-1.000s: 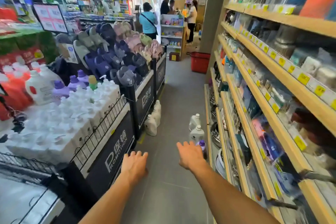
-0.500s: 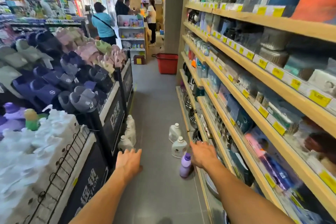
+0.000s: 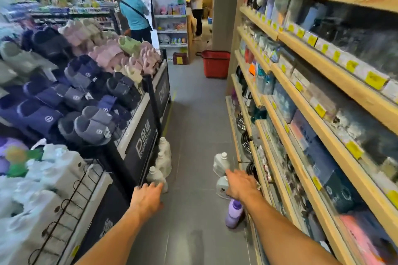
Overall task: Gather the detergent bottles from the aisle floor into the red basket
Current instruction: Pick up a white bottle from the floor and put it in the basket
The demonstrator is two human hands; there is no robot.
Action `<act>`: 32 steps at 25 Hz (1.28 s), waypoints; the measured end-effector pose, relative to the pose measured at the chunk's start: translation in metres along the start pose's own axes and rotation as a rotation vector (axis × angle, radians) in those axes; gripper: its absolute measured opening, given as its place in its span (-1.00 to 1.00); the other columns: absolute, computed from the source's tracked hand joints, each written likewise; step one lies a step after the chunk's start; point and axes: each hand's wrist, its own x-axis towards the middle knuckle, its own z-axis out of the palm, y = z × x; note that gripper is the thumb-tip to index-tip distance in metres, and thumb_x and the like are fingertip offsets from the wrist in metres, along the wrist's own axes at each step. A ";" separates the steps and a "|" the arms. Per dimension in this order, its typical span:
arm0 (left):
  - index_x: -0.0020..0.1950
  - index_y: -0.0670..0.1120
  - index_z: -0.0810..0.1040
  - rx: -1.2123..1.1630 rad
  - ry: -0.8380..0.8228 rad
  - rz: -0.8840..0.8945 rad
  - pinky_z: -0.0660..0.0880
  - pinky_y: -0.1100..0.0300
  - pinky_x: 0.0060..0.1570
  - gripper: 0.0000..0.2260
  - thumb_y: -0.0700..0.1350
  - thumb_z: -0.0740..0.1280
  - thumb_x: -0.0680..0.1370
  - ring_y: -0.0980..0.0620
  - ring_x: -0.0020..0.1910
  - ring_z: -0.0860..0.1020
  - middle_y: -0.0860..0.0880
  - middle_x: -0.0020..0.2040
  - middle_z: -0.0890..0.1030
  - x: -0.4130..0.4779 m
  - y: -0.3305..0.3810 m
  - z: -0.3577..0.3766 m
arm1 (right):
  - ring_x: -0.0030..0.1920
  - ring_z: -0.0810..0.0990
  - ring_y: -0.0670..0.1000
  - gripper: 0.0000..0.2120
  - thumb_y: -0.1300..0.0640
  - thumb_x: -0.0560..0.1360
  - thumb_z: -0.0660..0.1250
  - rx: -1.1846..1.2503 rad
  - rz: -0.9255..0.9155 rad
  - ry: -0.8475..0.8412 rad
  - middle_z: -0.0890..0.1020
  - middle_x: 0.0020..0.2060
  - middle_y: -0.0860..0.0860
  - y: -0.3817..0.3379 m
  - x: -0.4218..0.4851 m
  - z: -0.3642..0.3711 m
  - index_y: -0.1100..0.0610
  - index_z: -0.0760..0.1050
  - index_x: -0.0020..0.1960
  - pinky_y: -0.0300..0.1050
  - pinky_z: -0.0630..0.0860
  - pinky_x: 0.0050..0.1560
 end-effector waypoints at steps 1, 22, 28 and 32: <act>0.43 0.07 0.34 -0.009 0.000 -0.017 0.36 -0.06 0.25 -0.54 0.18 0.27 0.58 -0.10 0.35 0.46 0.01 0.36 0.50 0.012 -0.009 0.005 | 0.41 0.44 0.20 -0.32 -0.09 0.54 0.44 -0.008 -0.010 -0.004 0.48 0.40 0.13 -0.005 0.017 -0.003 0.07 0.23 0.53 0.12 0.42 0.33; 0.49 0.04 0.30 -0.176 -0.265 -0.107 0.39 -0.09 0.25 -0.45 0.22 0.28 0.56 -0.12 0.35 0.46 -0.03 0.38 0.49 0.289 -0.165 0.034 | 0.44 0.41 0.17 -0.42 -0.05 0.54 0.39 -0.060 -0.160 -0.284 0.47 0.43 0.08 -0.160 0.330 0.011 0.01 0.32 0.50 0.09 0.40 0.39; 0.47 0.06 0.32 -0.336 -0.360 -0.274 0.43 -0.12 0.23 -0.44 0.20 0.36 0.54 -0.14 0.30 0.51 -0.03 0.30 0.54 0.385 -0.197 0.075 | 0.38 0.45 0.16 -0.48 -0.04 0.53 0.36 0.025 -0.238 -0.406 0.50 0.36 0.05 -0.192 0.430 0.064 -0.02 0.32 0.45 0.06 0.45 0.32; 0.47 0.07 0.28 -0.507 -0.448 -0.387 0.46 -0.11 0.20 -0.47 0.11 0.35 0.54 -0.20 0.22 0.54 -0.09 0.26 0.54 0.445 -0.208 0.139 | 0.33 0.47 0.14 -0.54 -0.05 0.53 0.36 0.031 -0.219 -0.510 0.53 0.28 0.02 -0.204 0.459 0.136 0.00 0.36 0.37 0.06 0.51 0.21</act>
